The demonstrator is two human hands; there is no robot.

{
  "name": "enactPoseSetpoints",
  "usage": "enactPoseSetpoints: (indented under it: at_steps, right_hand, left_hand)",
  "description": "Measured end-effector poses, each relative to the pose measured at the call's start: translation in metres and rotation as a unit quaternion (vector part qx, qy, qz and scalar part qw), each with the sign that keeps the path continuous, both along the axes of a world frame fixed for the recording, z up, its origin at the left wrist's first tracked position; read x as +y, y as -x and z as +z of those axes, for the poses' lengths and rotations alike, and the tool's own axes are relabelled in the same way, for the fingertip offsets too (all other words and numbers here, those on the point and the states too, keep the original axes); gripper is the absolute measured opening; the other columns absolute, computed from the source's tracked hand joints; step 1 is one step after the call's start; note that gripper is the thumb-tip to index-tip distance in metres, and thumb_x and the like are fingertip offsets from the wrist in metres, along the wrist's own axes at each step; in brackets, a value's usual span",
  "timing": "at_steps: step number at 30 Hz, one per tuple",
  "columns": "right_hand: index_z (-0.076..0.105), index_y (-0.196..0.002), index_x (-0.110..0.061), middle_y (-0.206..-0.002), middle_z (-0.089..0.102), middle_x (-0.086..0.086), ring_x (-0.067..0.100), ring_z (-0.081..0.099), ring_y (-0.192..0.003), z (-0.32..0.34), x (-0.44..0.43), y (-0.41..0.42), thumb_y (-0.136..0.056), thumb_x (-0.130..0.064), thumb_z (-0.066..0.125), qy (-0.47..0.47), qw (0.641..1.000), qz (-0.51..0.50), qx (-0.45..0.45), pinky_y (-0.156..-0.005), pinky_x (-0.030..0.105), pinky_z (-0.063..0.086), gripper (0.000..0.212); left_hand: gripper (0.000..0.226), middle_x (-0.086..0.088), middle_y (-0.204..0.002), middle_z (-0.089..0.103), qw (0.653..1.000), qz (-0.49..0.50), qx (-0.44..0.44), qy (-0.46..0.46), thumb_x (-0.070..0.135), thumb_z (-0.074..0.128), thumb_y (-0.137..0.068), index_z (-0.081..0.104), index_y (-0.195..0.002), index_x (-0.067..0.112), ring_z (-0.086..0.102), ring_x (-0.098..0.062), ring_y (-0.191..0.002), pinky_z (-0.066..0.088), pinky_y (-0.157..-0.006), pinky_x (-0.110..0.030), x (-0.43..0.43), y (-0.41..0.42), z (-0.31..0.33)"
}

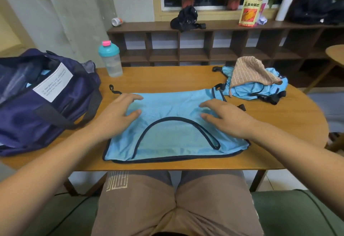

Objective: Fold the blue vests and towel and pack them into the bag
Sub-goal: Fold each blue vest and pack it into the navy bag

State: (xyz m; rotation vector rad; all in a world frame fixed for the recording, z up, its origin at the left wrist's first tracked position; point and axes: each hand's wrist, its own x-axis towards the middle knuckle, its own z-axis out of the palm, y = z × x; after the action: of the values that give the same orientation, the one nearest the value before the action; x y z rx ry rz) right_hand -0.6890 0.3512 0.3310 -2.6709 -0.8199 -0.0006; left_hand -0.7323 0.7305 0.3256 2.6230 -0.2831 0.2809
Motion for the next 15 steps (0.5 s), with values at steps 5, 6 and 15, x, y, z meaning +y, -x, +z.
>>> enactPoseSetpoints:
  at_steps: [5, 6, 15]
  right_hand:
    - [0.019, -0.169, -0.02, -0.177, 0.015, 0.004, 0.022, 0.013, -0.163, -0.03, 0.054, -0.036, -0.11, -0.06, 0.036, 0.011, 0.999, -0.042, 0.007, -0.132, 0.043, 0.015, 0.074]
    - [0.015, -0.17, -0.019, -0.178, 0.01, 0.004, 0.021, 0.008, -0.164, -0.036, 0.062, -0.043, -0.11, -0.061, 0.033, 0.012, 0.999, -0.05, 0.002, -0.132, 0.043, 0.011, 0.076]
    - [0.02, -0.168, -0.014, -0.175, 0.02, 0.01, 0.027, 0.016, -0.162, -0.057, 0.047, -0.077, -0.108, -0.065, 0.028, 0.051, 0.989, -0.139, 0.0, -0.13, 0.047, 0.018, 0.079]
  left_hand:
    - [0.055, 0.004, -0.17, 0.029, 0.999, 0.025, 0.021, -0.04, 0.037, 0.05, -0.11, 0.035, -0.161, 0.024, 0.032, -0.02, -0.154, 0.032, -0.123, -0.04, -0.028, -0.04, -0.023]
    - [0.058, 0.002, -0.172, 0.025, 0.998, 0.033, 0.03, -0.051, 0.039, 0.049, -0.11, 0.032, -0.163, 0.023, 0.025, -0.021, -0.158, 0.027, -0.127, -0.043, -0.031, -0.045, -0.027]
    - [0.087, -0.004, -0.176, 0.016, 0.979, 0.115, 0.084, -0.146, 0.082, 0.028, -0.098, 0.023, -0.167, 0.029, 0.01, -0.022, -0.163, 0.014, -0.13, -0.047, -0.023, -0.052, -0.049]
